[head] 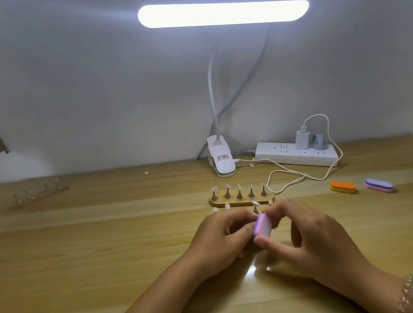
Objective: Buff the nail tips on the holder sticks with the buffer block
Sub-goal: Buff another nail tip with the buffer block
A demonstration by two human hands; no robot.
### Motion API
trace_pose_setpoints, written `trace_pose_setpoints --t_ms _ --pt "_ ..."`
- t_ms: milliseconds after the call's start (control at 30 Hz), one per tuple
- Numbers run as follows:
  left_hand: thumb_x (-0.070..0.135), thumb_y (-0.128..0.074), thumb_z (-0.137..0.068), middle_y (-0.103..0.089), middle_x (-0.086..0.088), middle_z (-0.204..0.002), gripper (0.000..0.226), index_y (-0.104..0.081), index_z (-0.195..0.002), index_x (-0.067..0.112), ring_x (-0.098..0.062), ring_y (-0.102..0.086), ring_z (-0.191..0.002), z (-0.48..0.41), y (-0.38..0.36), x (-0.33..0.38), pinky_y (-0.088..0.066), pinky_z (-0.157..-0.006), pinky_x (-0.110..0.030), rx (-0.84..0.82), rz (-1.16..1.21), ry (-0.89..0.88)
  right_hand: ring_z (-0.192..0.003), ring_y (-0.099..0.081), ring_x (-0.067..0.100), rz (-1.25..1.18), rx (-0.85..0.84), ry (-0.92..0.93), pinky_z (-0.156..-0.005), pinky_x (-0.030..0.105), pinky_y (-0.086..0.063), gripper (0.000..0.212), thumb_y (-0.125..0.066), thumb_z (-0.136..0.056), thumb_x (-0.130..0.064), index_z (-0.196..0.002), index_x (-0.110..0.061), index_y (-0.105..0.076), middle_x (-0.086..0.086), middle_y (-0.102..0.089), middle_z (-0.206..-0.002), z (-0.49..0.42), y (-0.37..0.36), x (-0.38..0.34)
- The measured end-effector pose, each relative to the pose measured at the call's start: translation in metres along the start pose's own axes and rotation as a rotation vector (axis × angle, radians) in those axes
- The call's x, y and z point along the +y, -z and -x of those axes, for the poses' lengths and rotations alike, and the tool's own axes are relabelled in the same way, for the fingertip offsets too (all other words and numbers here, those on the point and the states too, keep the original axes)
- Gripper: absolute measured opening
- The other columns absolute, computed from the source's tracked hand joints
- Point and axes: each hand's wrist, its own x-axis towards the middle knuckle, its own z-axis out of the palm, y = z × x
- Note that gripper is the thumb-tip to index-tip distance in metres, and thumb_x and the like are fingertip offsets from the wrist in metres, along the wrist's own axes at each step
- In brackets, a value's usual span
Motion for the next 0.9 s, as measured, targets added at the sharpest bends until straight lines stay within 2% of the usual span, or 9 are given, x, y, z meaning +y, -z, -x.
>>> trace_pose_setpoints --t_ms 167,267,333,400,467,633,700,800,900 --pt "0.021 -0.057 -0.099 -0.074 0.008 -0.083 0.016 -0.073 -0.102 0.021 -0.014 -0.061 -0.069 0.0 -0.001 0.002 -0.045 -0.053 -0.023 -0.015 0.062 0.005 -0.069 -0.054 -0.002 -0.109 0.093 -0.14 -0.061 0.02 -0.036 0.039 -0.063 -0.071 -0.063 -0.092 -0.03 -0.061 -0.017 -0.064 -0.087 -0.007 0.002 0.011" --pt "0.03 -0.056 -0.094 -0.069 0.009 -0.076 0.02 -0.073 -0.1 0.022 -0.016 -0.058 -0.064 0.0 0.0 0.003 -0.045 -0.055 -0.024 -0.002 0.034 0.008 -0.065 -0.052 -0.002 -0.047 0.038 -0.075 -0.056 0.019 -0.035 0.033 -0.07 -0.075 -0.057 -0.094 -0.032 -0.06 -0.02 -0.062 -0.086 -0.002 0.0 0.004" --pt "0.031 -0.054 -0.093 -0.067 0.0 -0.075 0.022 -0.072 -0.1 0.022 -0.017 -0.057 -0.062 0.0 0.0 0.002 -0.045 -0.057 -0.027 0.003 0.011 0.006 -0.063 -0.052 -0.001 -0.01 -0.011 -0.025 -0.054 0.019 -0.035 0.032 -0.072 -0.075 -0.054 -0.095 -0.033 -0.058 -0.02 -0.06 -0.087 -0.001 -0.001 0.0" --pt "0.029 -0.055 -0.094 -0.069 -0.002 -0.078 0.02 -0.073 -0.1 0.021 -0.018 -0.058 -0.065 0.0 -0.001 0.002 -0.045 -0.055 -0.026 0.0 0.029 0.003 -0.065 -0.054 0.001 -0.048 0.013 -0.073 -0.056 0.02 -0.037 0.032 -0.07 -0.074 -0.055 -0.094 -0.033 -0.059 -0.019 -0.061 -0.087 -0.003 0.0 0.002" --pt "0.023 -0.057 -0.098 -0.073 0.006 -0.081 0.017 -0.073 -0.1 0.02 -0.015 -0.062 -0.07 0.0 -0.001 0.003 -0.045 -0.053 -0.023 -0.011 0.06 -0.001 -0.069 -0.053 -0.003 -0.08 0.074 -0.135 -0.059 0.02 -0.036 0.03 -0.069 -0.075 -0.053 -0.093 -0.032 -0.06 -0.018 -0.062 -0.087 -0.006 0.001 0.007" --pt "0.016 -0.056 -0.101 -0.076 0.003 -0.087 0.017 -0.073 -0.101 0.018 -0.002 -0.063 -0.069 0.002 0.0 0.006 -0.044 -0.05 -0.019 -0.005 0.079 -0.018 -0.06 -0.046 -0.005 -0.036 0.083 -0.134 -0.059 0.024 -0.038 0.031 -0.074 -0.076 -0.047 -0.097 -0.029 -0.061 -0.017 -0.06 -0.089 -0.003 -0.002 0.01" --pt "0.016 -0.055 -0.101 -0.077 0.002 -0.089 0.016 -0.071 -0.103 0.017 -0.009 -0.068 -0.075 0.003 -0.001 0.008 -0.044 -0.05 -0.021 0.005 0.096 0.0 -0.061 -0.049 -0.002 -0.091 0.096 -0.186 -0.06 0.026 -0.04 0.027 -0.074 -0.076 -0.047 -0.095 -0.031 -0.062 -0.019 -0.063 -0.087 -0.004 0.0 0.011" --pt "0.016 -0.054 -0.102 -0.077 0.001 -0.091 0.008 -0.062 -0.101 0.019 -0.024 -0.071 -0.081 0.003 -0.002 0.007 -0.045 -0.052 -0.024 0.012 0.111 0.022 -0.058 -0.054 0.008 -0.193 0.131 -0.228 -0.06 0.035 -0.047 0.028 -0.069 -0.076 -0.055 -0.092 -0.034 -0.062 -0.022 -0.065 -0.086 -0.006 0.001 0.014" --pt "0.016 -0.054 -0.101 -0.072 0.006 -0.083 0.01 -0.062 -0.098 0.02 -0.015 -0.064 -0.064 0.003 0.0 0.006 -0.045 -0.056 -0.026 0.011 0.039 -0.001 -0.053 -0.053 0.013 -0.175 0.053 -0.099 -0.055 0.028 -0.043 0.042 -0.06 -0.076 -0.07 -0.096 -0.034 -0.061 -0.021 -0.066 -0.089 -0.002 0.0 0.007"
